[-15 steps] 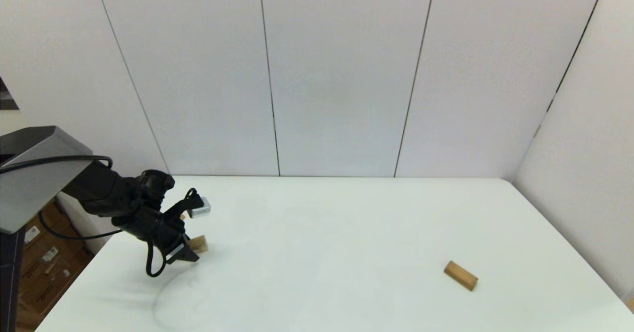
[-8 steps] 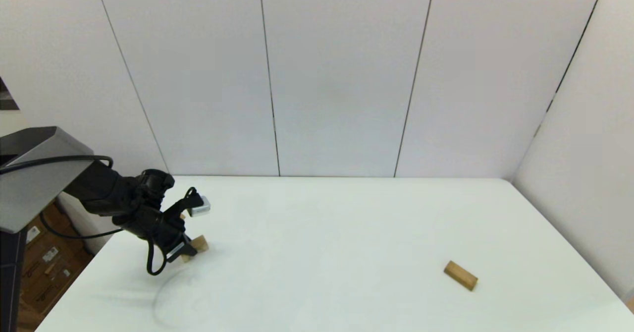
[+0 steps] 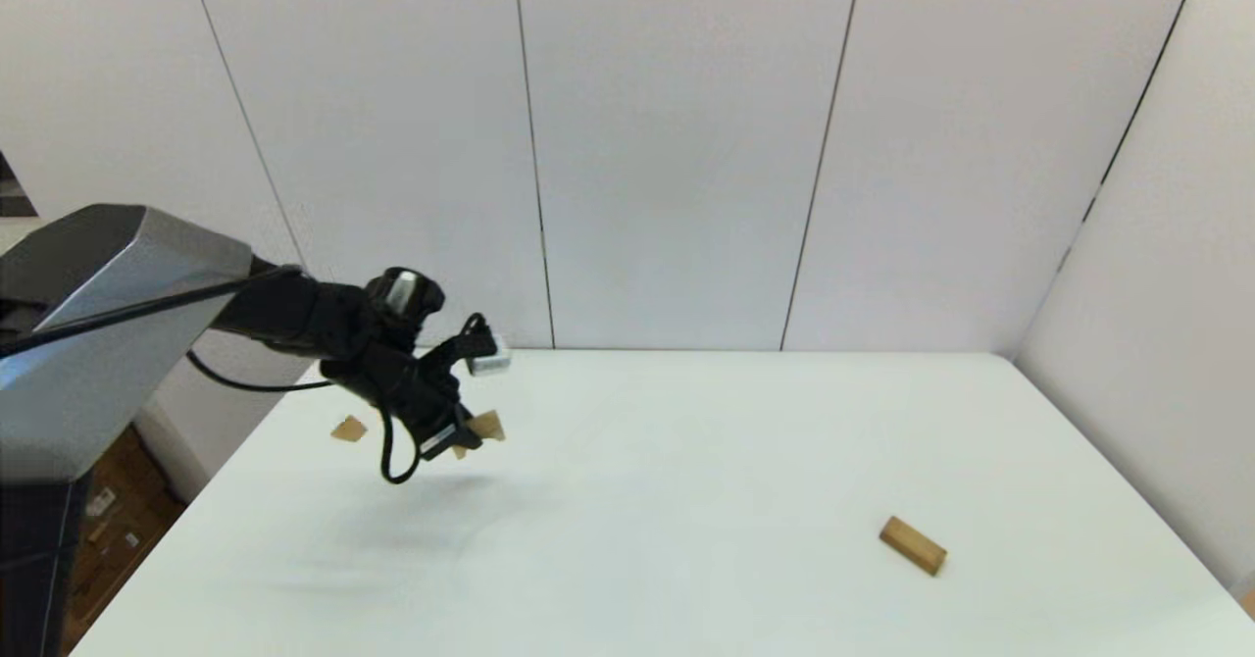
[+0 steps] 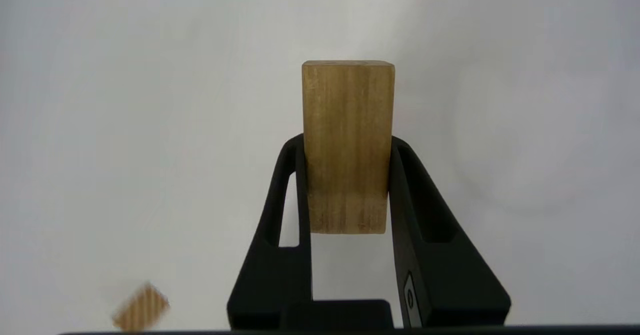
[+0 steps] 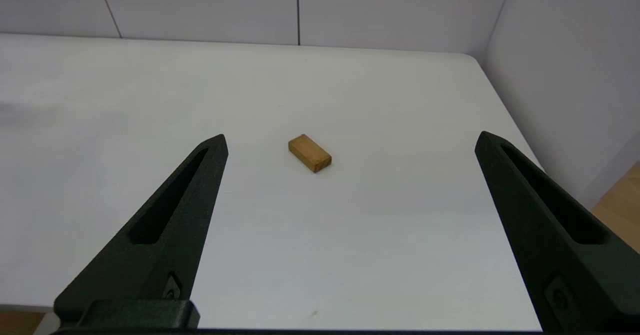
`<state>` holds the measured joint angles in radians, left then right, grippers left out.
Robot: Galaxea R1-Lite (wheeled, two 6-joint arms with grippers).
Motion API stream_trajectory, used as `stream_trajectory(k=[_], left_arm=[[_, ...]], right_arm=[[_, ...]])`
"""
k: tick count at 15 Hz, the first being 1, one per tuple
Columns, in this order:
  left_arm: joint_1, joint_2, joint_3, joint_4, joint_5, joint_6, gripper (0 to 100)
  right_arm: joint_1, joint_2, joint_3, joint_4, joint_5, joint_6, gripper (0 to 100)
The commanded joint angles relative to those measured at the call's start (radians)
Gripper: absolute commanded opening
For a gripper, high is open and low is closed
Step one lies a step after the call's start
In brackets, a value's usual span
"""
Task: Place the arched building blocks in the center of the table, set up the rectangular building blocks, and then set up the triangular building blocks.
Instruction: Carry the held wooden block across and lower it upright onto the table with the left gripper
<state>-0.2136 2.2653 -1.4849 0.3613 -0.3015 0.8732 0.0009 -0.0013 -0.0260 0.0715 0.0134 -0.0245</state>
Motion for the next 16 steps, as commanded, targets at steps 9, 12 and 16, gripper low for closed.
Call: stream_trajectory(k=[9,12,16], left_arm=[[-0.426,0.148,-0.206,0.128,-0.001,-0.088,0],[-0.434,0.148,-0.147,0.119,0.001,-0.086,0],[-0.444,0.188,-0.138,0.058,0.008,-0.088,0]], right_arm=[[0.001,0.001,0.0,0.001,0.0,0.0,100],[0.001,0.001,0.0,0.001,0.0,0.0,100],[0.001,0.0,0.0,0.001,0.0,0.0,100]])
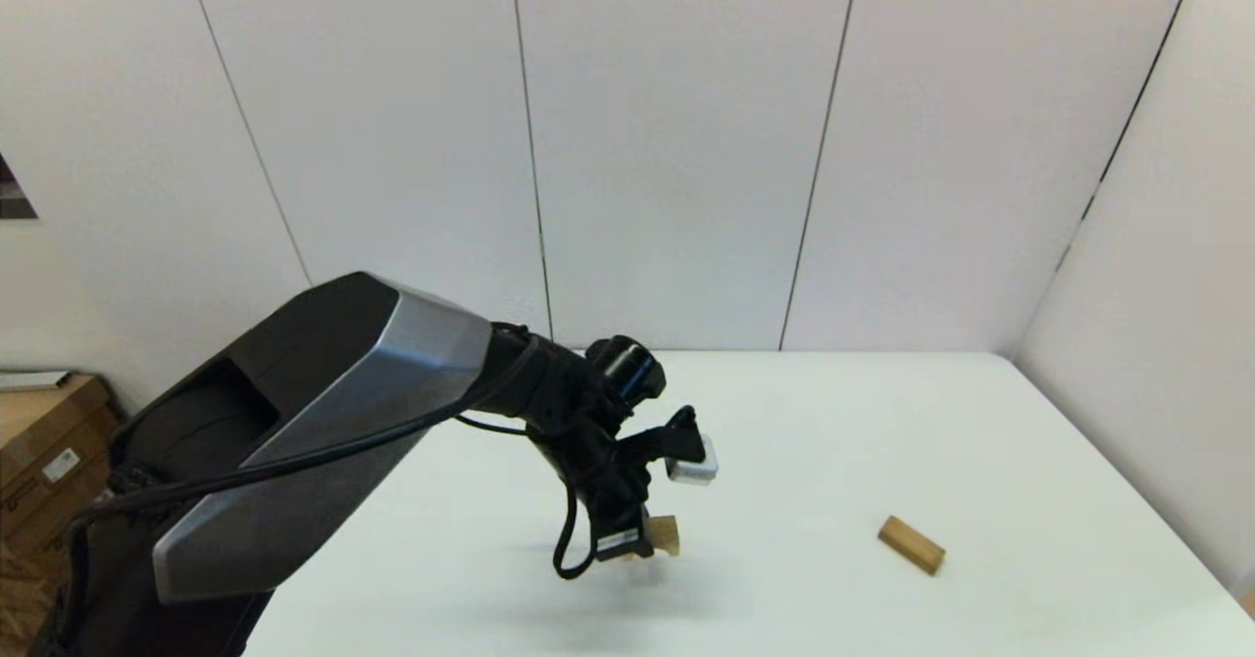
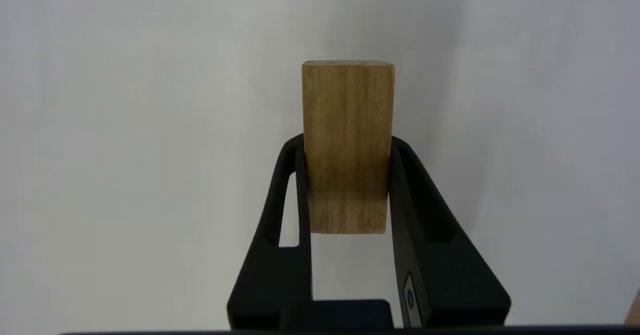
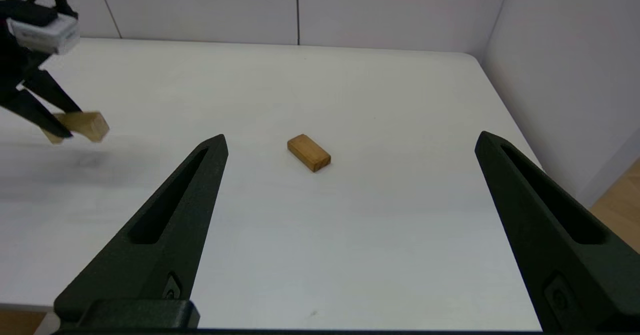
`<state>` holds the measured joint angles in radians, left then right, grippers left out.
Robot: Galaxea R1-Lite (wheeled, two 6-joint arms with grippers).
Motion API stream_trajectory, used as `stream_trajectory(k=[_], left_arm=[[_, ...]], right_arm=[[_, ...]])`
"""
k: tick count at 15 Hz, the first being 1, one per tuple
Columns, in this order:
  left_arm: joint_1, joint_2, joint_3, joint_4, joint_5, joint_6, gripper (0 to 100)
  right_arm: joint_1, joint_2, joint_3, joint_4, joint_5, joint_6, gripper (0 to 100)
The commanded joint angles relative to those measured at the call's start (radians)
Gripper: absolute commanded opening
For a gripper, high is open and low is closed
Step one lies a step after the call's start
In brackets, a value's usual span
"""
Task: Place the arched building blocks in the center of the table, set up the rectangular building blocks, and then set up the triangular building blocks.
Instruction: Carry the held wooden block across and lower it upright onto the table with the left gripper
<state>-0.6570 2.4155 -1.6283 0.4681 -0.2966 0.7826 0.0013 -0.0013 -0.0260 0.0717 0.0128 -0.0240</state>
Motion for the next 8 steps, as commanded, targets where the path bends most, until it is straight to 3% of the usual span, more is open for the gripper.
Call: stream_trajectory(k=[1,8], left_arm=[[-0.001,0.048,0.008,-0.069,0.004,0.003,0],[-0.001,0.099,-0.019,-0.082,0.004,0.004,0]], right_arm=[[0.0,0.001,0.0,0.0,0.001,-0.001,100],[0.0,0.0,0.0,0.0,0.001,-0.001,100]])
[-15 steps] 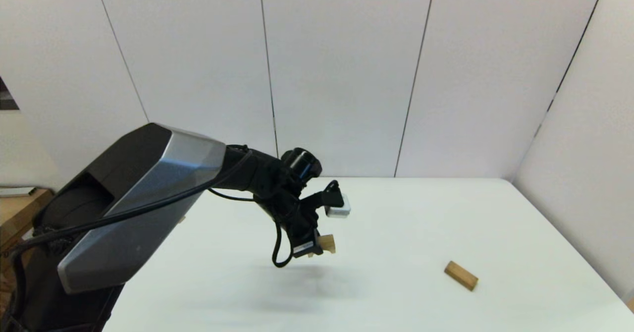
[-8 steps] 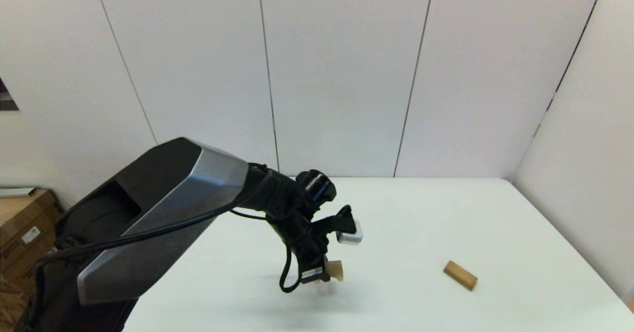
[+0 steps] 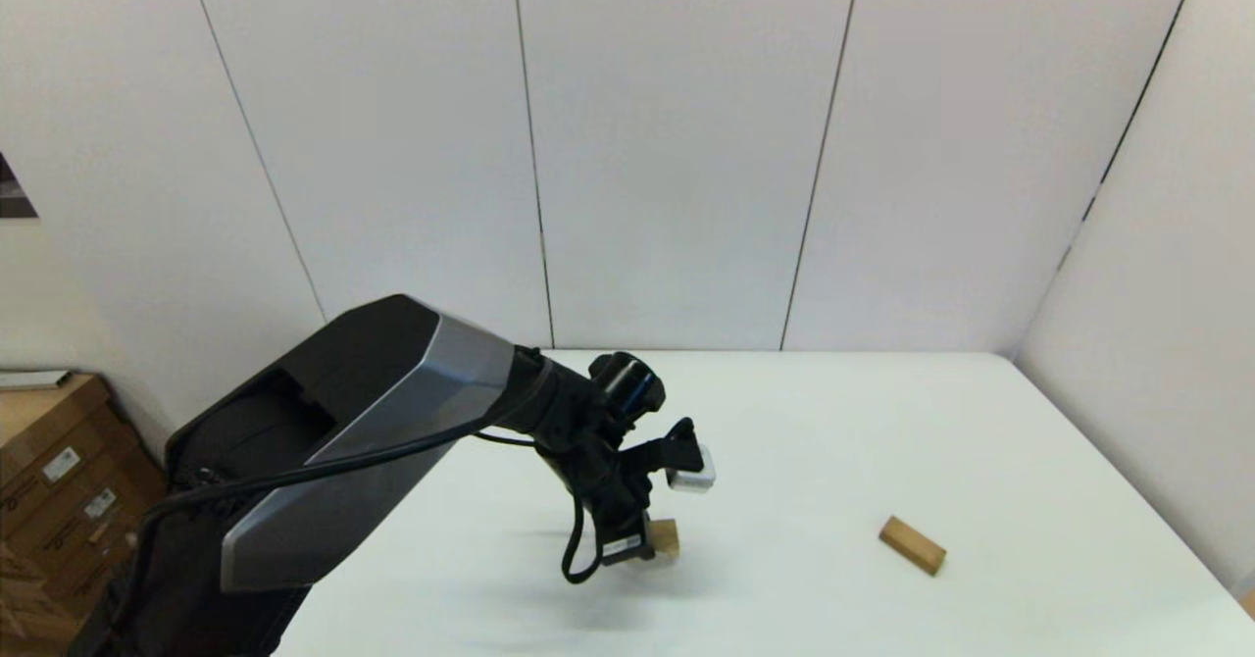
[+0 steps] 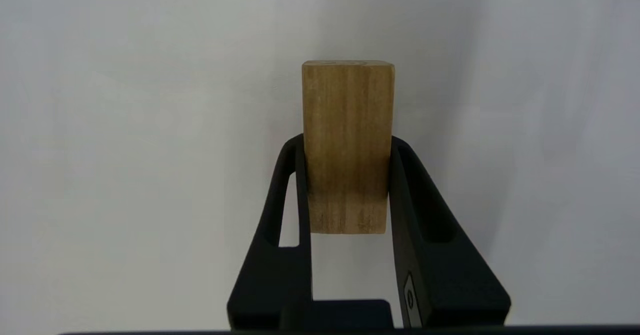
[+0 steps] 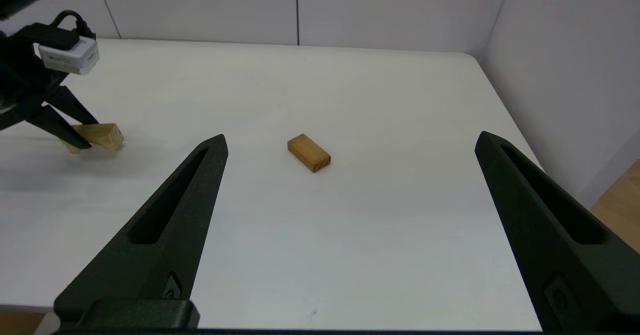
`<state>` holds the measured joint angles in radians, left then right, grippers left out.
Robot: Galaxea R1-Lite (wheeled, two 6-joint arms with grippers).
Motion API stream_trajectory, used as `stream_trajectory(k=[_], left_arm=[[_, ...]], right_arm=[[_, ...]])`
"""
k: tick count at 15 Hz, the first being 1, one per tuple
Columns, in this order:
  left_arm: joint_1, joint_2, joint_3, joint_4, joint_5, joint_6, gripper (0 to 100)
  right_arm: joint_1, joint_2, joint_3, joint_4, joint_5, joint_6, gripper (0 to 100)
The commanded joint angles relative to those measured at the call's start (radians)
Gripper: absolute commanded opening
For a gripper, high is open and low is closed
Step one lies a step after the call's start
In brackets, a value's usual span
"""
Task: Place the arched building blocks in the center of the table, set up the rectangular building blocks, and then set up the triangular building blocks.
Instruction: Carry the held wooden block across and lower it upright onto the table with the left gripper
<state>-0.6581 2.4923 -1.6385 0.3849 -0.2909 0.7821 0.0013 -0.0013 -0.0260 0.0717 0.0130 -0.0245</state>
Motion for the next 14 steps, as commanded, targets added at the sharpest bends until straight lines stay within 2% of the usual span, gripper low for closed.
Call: stream_trajectory(k=[1,14], left_arm=[[0.0,0.022,-0.011,0.002,-0.002,0.005,0],[-0.002,0.005,-0.012,0.003,-0.002,0.012,0]], right_arm=[[0.0,0.001,0.0,0.0,0.001,0.0,100],[0.0,0.001,0.0,0.0,0.001,-0.002,100]])
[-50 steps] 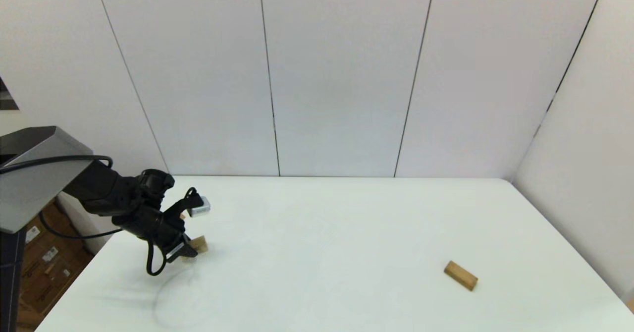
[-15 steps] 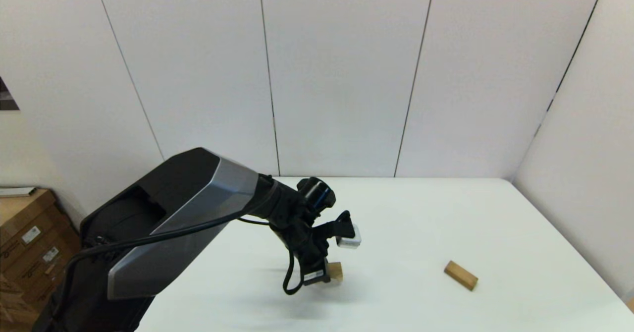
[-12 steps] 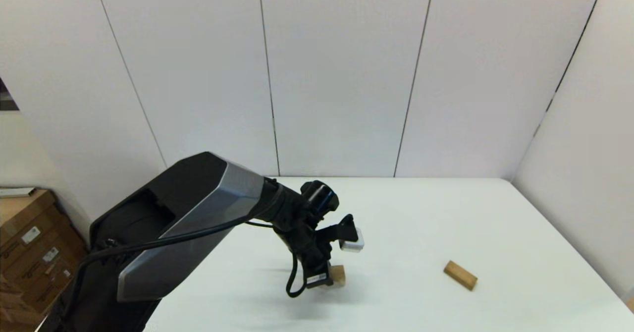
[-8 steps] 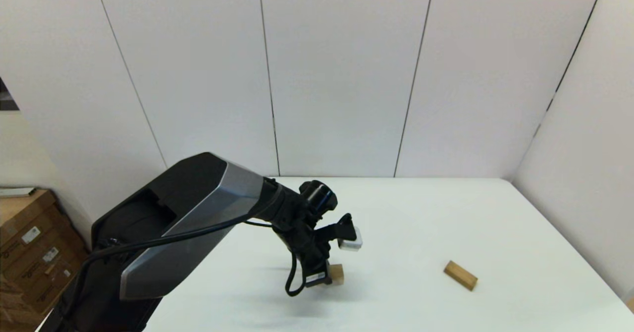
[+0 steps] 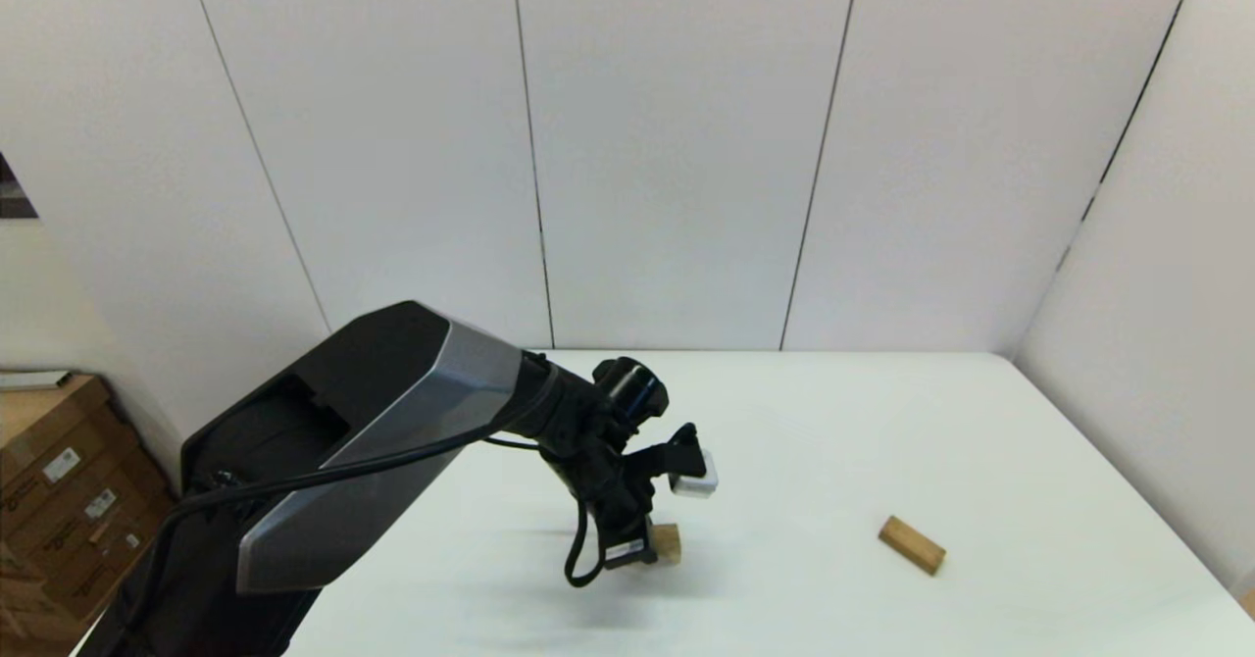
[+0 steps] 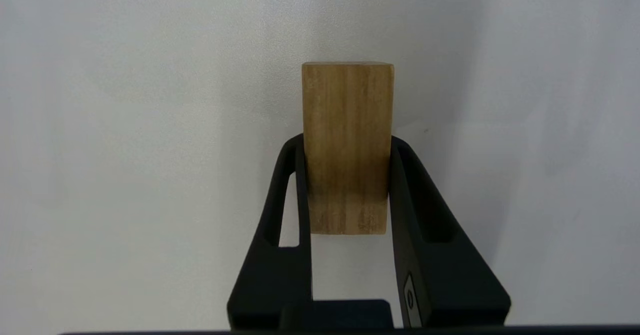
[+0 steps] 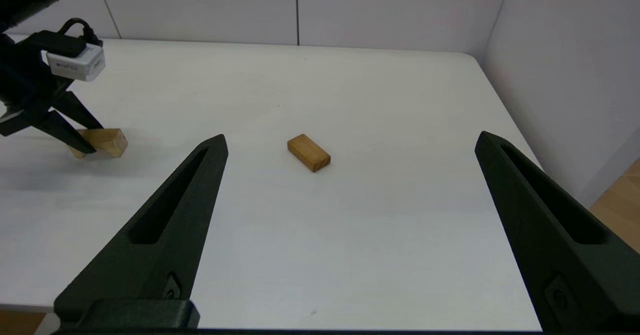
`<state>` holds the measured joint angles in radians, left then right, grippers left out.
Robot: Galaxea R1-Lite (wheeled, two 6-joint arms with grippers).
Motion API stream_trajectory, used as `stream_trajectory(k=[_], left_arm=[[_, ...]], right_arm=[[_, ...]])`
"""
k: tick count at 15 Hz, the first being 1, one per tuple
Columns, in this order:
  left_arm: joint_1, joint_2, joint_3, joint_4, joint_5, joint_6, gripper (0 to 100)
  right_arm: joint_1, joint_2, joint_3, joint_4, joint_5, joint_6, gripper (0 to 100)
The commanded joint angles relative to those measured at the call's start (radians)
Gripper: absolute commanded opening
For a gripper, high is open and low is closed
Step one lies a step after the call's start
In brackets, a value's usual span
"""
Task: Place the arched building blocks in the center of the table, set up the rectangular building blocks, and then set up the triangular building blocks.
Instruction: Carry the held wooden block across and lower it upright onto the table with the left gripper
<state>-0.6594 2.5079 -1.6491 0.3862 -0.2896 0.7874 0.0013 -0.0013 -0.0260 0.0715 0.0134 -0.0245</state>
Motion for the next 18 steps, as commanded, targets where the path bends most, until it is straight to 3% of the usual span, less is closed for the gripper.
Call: stream_trajectory(k=[1,15,16,18], left_arm=[[0.0,-0.011,-0.001,0.0,-0.003,0.009,0],[-0.008,-0.003,0.003,0.002,-0.003,0.018,0],[-0.008,-0.003,0.003,0.0,-0.003,0.018,100],[-0.008,-0.004,0.002,0.0,-0.003,0.016,100]], right_arm=[[0.0,0.001,0.0,0.001,0.0,0.0,100],[0.0,0.001,0.0,0.001,0.0,0.0,100],[0.0,0.001,0.001,0.001,0.0,0.0,100],[0.0,0.0,0.0,0.001,0.0,0.0,100]])
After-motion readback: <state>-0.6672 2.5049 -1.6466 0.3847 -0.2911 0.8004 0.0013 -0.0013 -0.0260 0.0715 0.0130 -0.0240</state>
